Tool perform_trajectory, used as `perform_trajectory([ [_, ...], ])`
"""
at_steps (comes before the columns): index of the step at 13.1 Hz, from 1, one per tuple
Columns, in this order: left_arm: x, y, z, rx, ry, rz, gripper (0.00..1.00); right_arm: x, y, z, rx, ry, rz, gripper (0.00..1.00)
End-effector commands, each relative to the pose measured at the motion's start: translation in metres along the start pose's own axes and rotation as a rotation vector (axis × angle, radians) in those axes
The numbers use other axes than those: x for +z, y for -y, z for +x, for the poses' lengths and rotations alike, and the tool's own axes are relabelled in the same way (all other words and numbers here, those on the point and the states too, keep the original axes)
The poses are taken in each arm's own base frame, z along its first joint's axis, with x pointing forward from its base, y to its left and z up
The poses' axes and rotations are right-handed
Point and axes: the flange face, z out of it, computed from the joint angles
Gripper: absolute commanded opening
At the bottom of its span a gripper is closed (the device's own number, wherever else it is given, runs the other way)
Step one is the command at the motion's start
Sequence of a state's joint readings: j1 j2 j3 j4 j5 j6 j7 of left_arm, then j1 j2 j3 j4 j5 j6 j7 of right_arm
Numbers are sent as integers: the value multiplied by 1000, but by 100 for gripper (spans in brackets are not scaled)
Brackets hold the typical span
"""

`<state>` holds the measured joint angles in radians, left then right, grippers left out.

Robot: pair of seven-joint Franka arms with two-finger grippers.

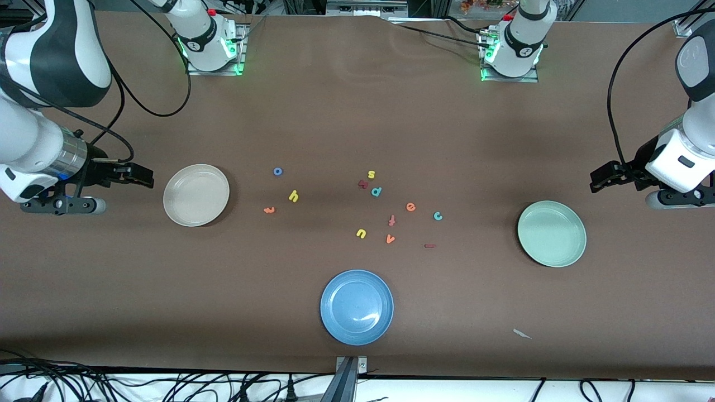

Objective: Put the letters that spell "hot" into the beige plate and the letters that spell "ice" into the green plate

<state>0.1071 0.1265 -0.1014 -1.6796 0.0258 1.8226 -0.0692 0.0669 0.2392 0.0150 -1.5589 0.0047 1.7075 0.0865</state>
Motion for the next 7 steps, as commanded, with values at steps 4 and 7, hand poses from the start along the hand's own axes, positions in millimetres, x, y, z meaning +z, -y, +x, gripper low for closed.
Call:
perform_trajectory([
  [4, 3, 1, 2, 25, -16, 11, 100, -1, 1, -8, 12, 5, -14, 100],
  [7, 8, -5, 4, 30, -17, 9, 100, -1, 1, -8, 12, 3, -14, 100],
])
